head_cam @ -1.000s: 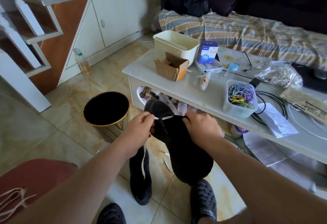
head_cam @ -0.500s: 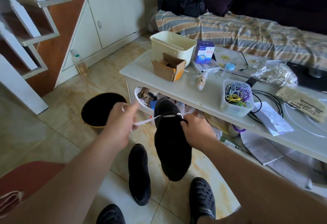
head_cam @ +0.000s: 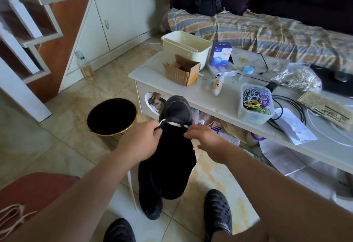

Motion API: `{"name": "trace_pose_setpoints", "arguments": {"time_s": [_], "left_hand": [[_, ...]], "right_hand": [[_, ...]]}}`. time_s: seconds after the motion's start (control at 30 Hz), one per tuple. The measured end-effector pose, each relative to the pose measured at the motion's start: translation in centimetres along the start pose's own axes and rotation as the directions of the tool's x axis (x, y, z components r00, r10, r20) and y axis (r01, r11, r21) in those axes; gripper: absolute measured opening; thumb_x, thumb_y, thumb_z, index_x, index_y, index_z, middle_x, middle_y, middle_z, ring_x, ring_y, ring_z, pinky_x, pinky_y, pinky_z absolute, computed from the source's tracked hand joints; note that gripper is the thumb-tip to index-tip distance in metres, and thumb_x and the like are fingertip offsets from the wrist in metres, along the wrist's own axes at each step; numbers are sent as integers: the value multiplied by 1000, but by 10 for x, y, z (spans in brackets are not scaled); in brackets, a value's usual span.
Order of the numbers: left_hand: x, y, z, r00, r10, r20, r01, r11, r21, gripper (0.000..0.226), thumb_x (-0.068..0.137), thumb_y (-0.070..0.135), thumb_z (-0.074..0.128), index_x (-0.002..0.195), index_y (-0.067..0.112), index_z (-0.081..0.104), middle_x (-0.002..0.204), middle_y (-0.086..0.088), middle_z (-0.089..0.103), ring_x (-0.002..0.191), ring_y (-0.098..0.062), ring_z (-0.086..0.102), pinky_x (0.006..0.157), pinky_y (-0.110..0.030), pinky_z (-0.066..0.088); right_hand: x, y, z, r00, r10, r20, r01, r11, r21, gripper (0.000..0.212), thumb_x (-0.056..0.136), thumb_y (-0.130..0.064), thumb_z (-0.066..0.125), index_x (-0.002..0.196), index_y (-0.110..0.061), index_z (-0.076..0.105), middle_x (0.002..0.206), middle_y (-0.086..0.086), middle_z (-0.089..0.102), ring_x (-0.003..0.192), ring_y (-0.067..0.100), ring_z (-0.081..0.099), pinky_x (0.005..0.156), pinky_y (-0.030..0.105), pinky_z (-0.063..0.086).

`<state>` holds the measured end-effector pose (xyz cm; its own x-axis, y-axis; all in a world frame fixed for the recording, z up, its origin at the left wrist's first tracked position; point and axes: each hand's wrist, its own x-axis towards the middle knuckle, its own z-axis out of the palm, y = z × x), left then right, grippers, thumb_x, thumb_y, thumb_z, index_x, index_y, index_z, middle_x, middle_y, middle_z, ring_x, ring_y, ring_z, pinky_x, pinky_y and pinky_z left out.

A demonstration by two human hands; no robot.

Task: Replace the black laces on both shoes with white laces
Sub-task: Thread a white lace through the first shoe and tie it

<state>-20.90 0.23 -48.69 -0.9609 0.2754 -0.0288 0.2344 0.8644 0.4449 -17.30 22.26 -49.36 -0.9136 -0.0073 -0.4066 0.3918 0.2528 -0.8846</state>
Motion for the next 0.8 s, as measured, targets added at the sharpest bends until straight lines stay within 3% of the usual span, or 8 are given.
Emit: {"name": "trace_pose_setpoints", "arguments": {"time_s": [0.13,0.23,0.3,0.4,0.53,0.63,0.73,0.8], "left_hand": [[1,-10,-9,1000,-23,-6,23,998,-62,37,103,33,51,71,17,41,65,-3,55,63,-27,55,56,-36,39],[3,-18,-8,998,-68,6,69,995,-77,37,102,32,52,71,15,42,68,-6,56,66,-30,57,57,-37,39],[5,-23,-3,996,-93,11,94,993,-72,36,102,32,52,74,12,44,71,-9,58,69,-31,58,59,-38,42],[10,-31,19,989,-123,83,129,989,-67,35,102,33,54,75,12,49,75,-8,58,76,-30,59,61,-38,40],[0,-41,80,937,-187,294,206,978,-37,27,98,31,59,76,16,51,75,-1,56,73,-21,54,61,-33,36],[-13,-46,114,878,-169,447,252,959,-132,17,90,20,62,79,8,65,70,4,66,70,-17,62,63,-32,47],[-9,-33,117,892,-108,439,233,942,-241,25,96,16,61,77,7,76,59,13,67,64,-11,63,57,-19,44],[-2,-19,110,920,-105,377,227,928,-295,31,97,21,60,71,16,76,63,13,71,60,-6,59,60,-21,44]], "right_hand": [[4,4,-5,1000,-5,-29,2,997,-79,27,101,-35,61,84,-13,63,82,4,62,86,23,51,77,37,37],[7,12,-9,1000,16,-26,-23,948,-319,26,98,-43,64,88,-19,62,81,7,72,83,26,66,76,39,50],[8,13,-13,996,-56,-76,20,914,-406,18,91,-35,73,86,-24,60,81,8,72,74,23,70,66,34,53],[3,-11,-18,966,-202,-159,148,944,-295,13,89,-20,77,91,-25,65,70,1,64,58,18,62,53,24,45],[-18,-58,-19,899,-385,-210,381,923,-63,4,91,-13,78,90,-15,74,79,21,66,66,23,58,62,42,52],[-33,-78,-22,890,-428,-158,439,898,41,1,95,-9,74,95,-9,75,81,12,70,71,17,61,70,34,57],[-33,-79,-19,898,-407,-165,416,909,22,5,95,-6,72,98,-6,76,80,8,73,64,10,60,64,25,52],[-29,-72,-14,904,-372,-209,378,926,-12,6,94,-3,72,97,-5,78,81,8,77,56,2,60,59,18,50]]}}
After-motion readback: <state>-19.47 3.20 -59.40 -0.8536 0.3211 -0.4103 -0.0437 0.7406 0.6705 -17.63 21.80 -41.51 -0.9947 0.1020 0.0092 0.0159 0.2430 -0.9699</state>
